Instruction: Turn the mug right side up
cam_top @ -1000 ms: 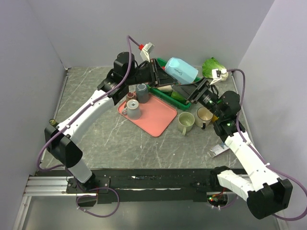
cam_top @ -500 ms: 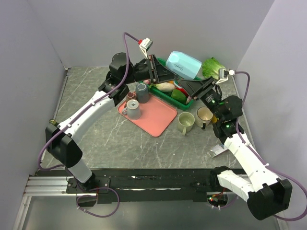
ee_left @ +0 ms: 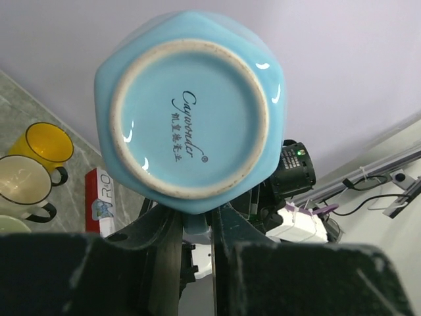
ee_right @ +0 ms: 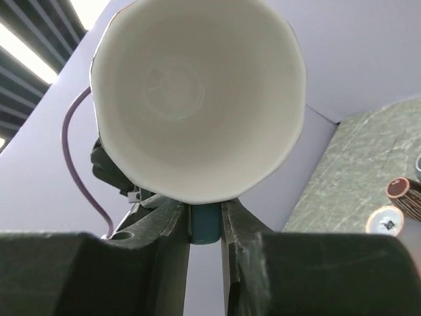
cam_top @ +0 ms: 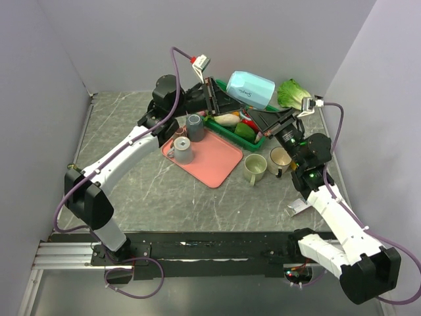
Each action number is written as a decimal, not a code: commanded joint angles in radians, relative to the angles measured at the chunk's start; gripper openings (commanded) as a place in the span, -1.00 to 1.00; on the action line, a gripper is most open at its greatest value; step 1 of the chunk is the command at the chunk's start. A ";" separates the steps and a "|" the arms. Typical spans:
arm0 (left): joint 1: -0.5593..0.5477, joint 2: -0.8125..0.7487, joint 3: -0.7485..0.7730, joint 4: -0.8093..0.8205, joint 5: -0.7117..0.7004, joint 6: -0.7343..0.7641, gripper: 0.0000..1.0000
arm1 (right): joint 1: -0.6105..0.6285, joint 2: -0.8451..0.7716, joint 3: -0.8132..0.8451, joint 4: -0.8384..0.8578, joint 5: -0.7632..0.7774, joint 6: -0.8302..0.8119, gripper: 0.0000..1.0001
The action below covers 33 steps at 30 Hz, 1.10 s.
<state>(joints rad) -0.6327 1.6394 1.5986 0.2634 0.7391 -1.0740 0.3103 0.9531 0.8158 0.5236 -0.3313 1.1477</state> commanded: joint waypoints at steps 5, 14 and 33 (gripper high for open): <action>-0.042 -0.030 0.043 -0.032 0.042 0.109 0.07 | -0.002 -0.071 0.077 -0.260 0.245 -0.155 -1.00; -0.044 -0.030 0.020 -0.141 0.003 0.183 0.92 | -0.004 -0.135 0.137 -0.401 0.392 -0.301 -1.00; -0.038 -0.112 -0.019 -0.584 -0.294 0.468 0.93 | -0.253 -0.131 0.338 -0.816 0.696 -0.951 -1.00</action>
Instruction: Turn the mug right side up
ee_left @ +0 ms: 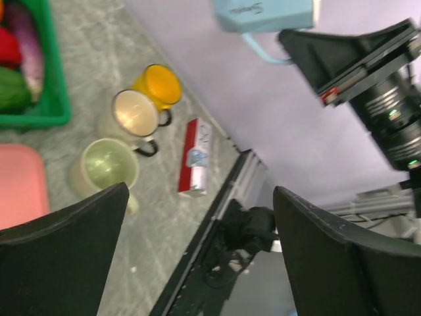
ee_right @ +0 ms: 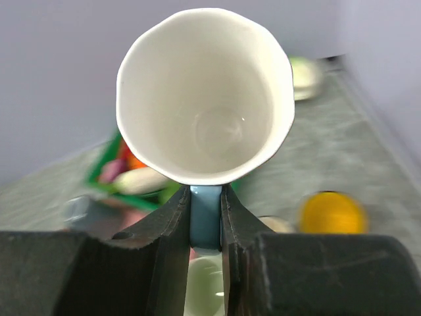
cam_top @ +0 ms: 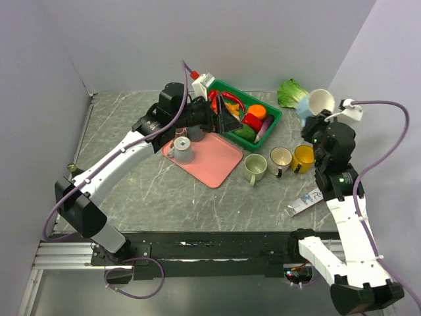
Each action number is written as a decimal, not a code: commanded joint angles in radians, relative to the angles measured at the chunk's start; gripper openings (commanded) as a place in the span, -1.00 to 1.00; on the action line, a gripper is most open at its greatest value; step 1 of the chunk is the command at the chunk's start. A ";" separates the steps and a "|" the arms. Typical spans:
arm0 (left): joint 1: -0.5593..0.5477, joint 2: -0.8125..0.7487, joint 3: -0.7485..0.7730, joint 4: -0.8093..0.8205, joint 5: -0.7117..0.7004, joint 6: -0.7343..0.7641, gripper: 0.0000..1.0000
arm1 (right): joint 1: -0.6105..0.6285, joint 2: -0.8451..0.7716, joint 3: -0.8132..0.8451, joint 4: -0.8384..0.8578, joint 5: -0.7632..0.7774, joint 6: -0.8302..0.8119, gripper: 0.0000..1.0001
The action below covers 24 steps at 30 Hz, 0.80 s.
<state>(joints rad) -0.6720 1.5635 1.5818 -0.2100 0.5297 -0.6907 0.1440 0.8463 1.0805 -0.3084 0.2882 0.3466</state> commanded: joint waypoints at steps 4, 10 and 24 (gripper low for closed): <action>0.011 -0.017 0.026 -0.202 -0.117 0.128 0.93 | -0.165 -0.007 0.076 -0.040 0.138 -0.228 -1.00; 0.025 -0.037 -0.017 -0.243 -0.142 0.163 0.93 | -0.267 -0.021 -0.011 -0.063 0.152 -0.199 -1.00; 0.043 -0.039 -0.086 -0.220 -0.146 0.154 0.93 | -0.478 0.066 -0.217 0.063 0.055 -0.089 -1.00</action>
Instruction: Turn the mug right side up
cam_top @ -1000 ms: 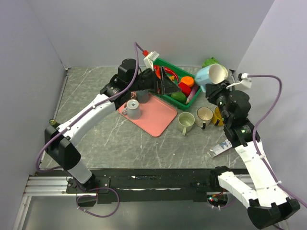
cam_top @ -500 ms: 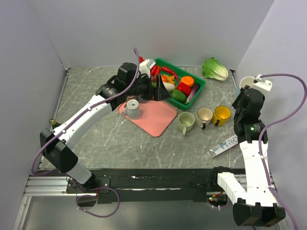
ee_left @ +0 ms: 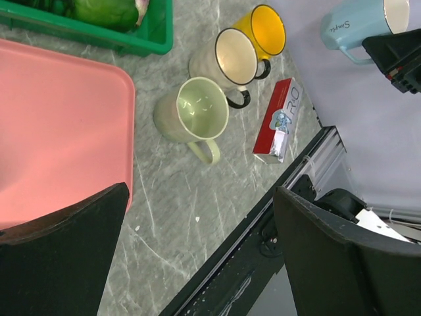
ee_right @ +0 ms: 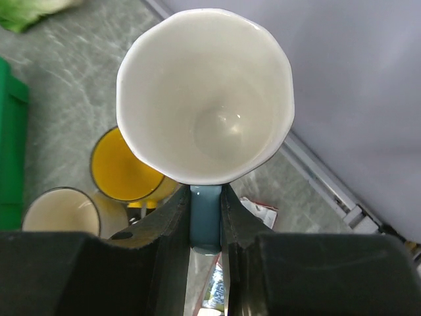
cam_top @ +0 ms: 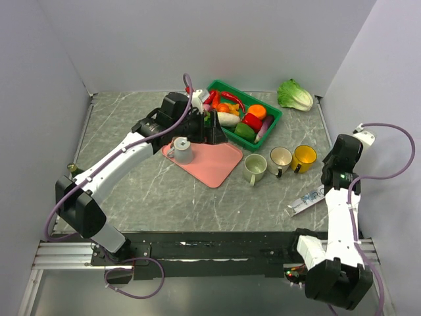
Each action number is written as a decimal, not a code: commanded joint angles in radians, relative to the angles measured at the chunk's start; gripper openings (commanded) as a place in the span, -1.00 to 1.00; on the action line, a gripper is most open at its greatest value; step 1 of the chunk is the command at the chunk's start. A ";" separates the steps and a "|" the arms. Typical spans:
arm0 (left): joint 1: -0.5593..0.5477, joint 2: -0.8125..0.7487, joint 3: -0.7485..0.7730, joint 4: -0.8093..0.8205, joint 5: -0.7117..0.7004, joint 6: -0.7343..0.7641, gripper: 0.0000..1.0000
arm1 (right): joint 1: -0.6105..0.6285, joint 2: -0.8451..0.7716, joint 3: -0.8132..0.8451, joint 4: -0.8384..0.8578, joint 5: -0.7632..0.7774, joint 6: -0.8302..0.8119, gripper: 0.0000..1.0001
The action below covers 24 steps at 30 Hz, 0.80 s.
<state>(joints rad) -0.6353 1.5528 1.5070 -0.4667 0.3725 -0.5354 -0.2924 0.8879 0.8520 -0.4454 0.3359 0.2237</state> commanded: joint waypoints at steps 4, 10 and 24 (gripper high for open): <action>0.013 -0.011 0.002 0.025 0.009 0.005 0.93 | -0.069 0.057 -0.031 0.247 -0.003 0.002 -1.00; 0.032 0.027 0.028 0.014 0.034 0.002 0.93 | -0.120 0.129 -0.084 0.359 -0.120 -0.096 -1.00; 0.057 0.041 0.016 -0.004 0.045 -0.024 0.93 | -0.157 0.275 -0.117 0.399 -0.190 -0.121 -1.00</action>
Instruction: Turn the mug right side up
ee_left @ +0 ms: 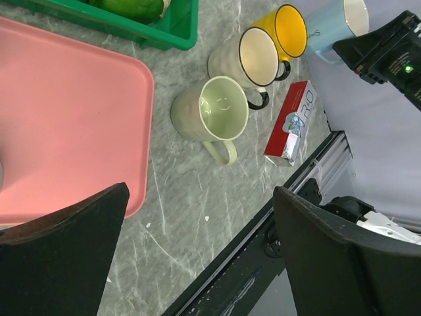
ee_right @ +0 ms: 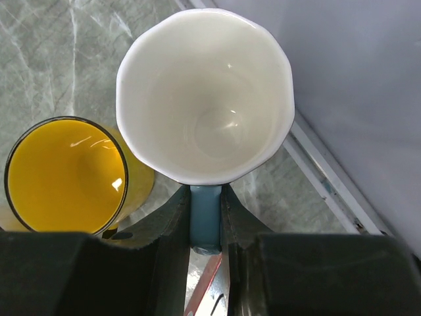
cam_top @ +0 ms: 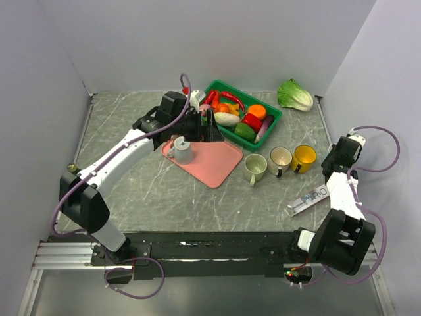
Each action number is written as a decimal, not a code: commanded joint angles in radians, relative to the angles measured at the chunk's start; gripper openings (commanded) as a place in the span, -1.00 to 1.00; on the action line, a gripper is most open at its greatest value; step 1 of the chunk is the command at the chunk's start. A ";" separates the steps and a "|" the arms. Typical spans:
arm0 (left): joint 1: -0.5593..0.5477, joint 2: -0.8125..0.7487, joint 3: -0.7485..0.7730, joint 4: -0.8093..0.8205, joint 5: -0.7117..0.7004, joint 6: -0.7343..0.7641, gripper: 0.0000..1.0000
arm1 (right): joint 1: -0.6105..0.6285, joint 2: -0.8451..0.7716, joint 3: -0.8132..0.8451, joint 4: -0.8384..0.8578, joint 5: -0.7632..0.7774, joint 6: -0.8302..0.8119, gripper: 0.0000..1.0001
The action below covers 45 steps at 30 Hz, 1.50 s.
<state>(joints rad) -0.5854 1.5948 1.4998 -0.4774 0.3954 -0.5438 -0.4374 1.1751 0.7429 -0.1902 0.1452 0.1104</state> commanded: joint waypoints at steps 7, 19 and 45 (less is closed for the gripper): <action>0.009 0.031 0.025 0.013 0.053 -0.033 0.93 | -0.011 0.064 -0.020 0.184 -0.022 -0.029 -1.00; 0.009 0.017 0.011 0.031 0.051 -0.028 0.93 | -0.011 0.084 -0.037 0.170 -0.070 -0.055 -0.89; 0.009 0.008 -0.012 -0.072 -0.283 0.007 0.93 | -0.011 -0.124 0.080 -0.102 0.007 0.083 0.72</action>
<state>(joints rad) -0.5808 1.6325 1.4532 -0.4984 0.2928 -0.5797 -0.4431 1.0786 0.6983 -0.1886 0.1501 0.1192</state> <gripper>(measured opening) 0.966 0.844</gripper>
